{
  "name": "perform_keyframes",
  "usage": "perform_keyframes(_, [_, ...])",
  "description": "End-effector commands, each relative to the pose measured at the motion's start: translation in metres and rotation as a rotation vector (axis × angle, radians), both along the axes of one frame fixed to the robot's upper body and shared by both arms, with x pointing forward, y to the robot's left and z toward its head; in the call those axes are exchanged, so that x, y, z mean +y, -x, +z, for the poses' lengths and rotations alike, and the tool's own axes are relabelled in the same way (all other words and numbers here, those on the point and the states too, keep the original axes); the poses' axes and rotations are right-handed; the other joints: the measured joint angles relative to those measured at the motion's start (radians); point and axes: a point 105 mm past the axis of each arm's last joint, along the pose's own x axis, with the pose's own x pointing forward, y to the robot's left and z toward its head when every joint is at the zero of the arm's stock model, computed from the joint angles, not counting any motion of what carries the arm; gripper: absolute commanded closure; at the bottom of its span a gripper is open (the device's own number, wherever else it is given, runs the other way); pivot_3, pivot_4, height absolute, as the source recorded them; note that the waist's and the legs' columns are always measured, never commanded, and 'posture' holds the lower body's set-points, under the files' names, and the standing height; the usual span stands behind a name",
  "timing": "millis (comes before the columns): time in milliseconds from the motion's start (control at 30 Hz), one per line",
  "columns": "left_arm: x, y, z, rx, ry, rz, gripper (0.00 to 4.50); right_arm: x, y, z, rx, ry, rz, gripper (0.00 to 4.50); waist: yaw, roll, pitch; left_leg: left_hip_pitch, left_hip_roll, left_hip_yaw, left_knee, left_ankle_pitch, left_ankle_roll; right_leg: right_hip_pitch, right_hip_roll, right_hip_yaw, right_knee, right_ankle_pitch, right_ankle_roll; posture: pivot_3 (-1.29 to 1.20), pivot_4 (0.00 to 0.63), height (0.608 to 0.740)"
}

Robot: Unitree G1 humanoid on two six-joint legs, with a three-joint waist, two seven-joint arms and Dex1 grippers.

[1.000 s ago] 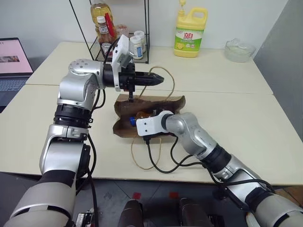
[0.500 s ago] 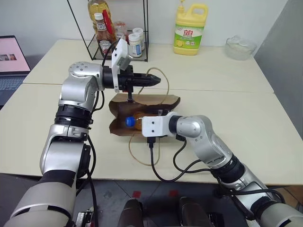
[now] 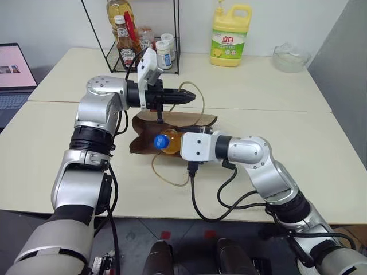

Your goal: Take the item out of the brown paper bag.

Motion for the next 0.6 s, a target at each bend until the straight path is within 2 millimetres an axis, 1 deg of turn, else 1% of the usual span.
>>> perform_keyframes(33, [0.000,0.001,0.019,-0.067,0.019,-0.003,4.50,-0.003,0.013,0.031,-0.095,-0.103,0.052,2.09,0.000,0.000,0.000,0.000,0.000,0.000,0.000,0.000,0.000,0.000,0.000,0.000,0.000,0.000,0.000,0.00,0.150,0.740])
perform_keyframes(267, [-0.004,0.000,0.016,-0.063,0.016,-0.012,4.50,-0.015,0.020,0.051,-0.144,-0.184,0.058,2.09,0.000,0.000,0.000,0.000,0.000,0.000,0.000,0.000,0.000,0.000,0.000,0.000,0.000,0.000,0.000,0.00,0.150,0.740])
perform_keyframes(400, [-0.005,-0.001,0.015,-0.060,0.016,-0.014,4.50,-0.024,0.023,0.064,-0.135,-0.248,0.053,2.09,0.000,0.000,0.000,0.000,0.000,0.000,0.000,0.000,0.000,0.000,0.000,0.000,0.000,0.000,0.000,0.00,0.150,0.740])
perform_keyframes(600, [-0.006,-0.002,0.014,-0.058,0.015,-0.016,4.50,-0.039,0.026,0.076,-0.100,-0.293,0.042,2.09,0.000,0.000,0.000,0.000,0.000,0.000,0.000,0.000,0.000,0.000,0.000,0.000,0.000,0.000,0.000,0.00,0.150,0.740])
